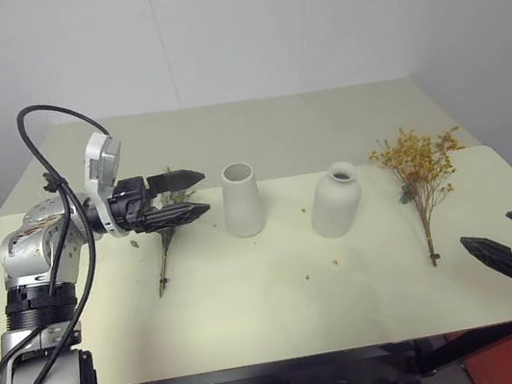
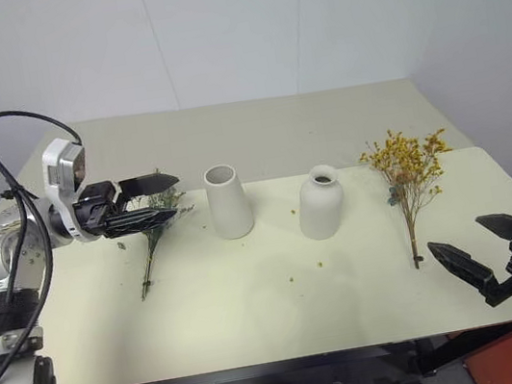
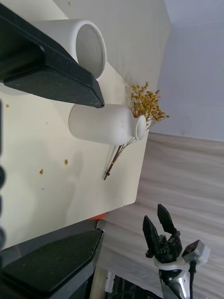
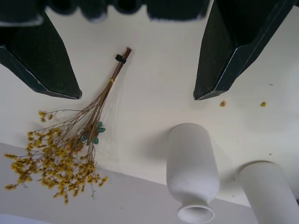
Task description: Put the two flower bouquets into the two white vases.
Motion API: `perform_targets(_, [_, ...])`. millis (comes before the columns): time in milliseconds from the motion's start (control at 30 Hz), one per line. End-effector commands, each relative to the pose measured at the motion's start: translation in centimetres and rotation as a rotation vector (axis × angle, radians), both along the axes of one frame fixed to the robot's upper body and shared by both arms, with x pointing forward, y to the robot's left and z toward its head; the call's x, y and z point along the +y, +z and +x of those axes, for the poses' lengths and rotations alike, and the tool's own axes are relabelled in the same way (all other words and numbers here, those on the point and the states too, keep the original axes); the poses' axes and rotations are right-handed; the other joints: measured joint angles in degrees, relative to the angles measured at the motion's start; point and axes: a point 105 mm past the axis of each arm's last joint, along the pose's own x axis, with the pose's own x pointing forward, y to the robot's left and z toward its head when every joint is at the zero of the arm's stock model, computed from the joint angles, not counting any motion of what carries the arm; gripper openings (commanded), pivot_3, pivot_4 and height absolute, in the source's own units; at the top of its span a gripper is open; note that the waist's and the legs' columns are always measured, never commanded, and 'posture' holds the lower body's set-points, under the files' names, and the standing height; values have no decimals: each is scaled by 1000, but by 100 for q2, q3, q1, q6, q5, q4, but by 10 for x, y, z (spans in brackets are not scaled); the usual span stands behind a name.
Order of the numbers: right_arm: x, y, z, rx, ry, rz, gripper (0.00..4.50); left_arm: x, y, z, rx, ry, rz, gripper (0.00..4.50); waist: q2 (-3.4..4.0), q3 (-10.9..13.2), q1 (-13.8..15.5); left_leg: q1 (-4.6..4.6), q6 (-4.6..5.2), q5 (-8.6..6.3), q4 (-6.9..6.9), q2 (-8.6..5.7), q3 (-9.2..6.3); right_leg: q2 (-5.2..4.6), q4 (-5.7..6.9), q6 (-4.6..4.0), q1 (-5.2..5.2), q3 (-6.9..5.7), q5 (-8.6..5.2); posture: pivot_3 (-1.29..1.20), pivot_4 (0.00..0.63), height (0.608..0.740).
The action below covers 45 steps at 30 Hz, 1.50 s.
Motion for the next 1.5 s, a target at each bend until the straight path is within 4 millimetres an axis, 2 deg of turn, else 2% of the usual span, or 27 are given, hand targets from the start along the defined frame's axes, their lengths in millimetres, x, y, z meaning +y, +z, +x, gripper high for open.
perform_targets(33, [-2,9,-3,-32,-18,-21,4500,-4,13,-1,-63,-23,6,4473,0,0,1,0,0,0,0,0,0,0,0,1,0,0,0,0,150,740])
perform_targets(467, [-6,2,-2,49,-36,-38,4500,0,3,3,-97,16,111,4473,0,0,-2,-1,0,0,0,0,0,-1,-2,-8,0,1,-5,0,150,740])
perform_targets(833, [-9,-2,14,66,-32,-17,4500,10,4,-3,-105,65,132,4473,0,0,-8,-2,0,0,0,0,1,-1,-3,-4,-1,2,-2,0,150,740])
perform_targets(933, [-16,-7,21,123,-51,-9,4500,8,4,-5,-105,67,153,4473,0,0,-9,-2,0,0,1,-1,1,-2,-3,-3,0,2,-2,0,150,740])
perform_targets(1067, [-36,-12,43,248,-117,-35,4500,-2,-4,-2,-148,83,289,4473,0,0,-20,2,0,0,5,-1,8,-3,-3,-19,2,9,-3,0,150,740])
perform_targets(1167, [-50,-15,61,323,-168,-102,4500,-13,2,-2,-183,64,300,4473,0,0,-18,3,3,2,4,-3,10,-3,-3,-24,2,12,-4,0,150,740])
perform_targets(1300, [-50,-18,87,399,-147,-188,4500,-30,10,-5,-219,-3,277,4473,2,1,-23,-4,4,2,3,-2,12,-1,-5,-23,-9,11,-3,0,150,740])
perform_targets(1500, [-50,-27,121,564,-150,-158,4500,-44,6,-4,-231,-73,253,4473,10,6,-57,-14,7,0,1,-4,16,-1,-9,-3,-19,15,22,0,150,740])
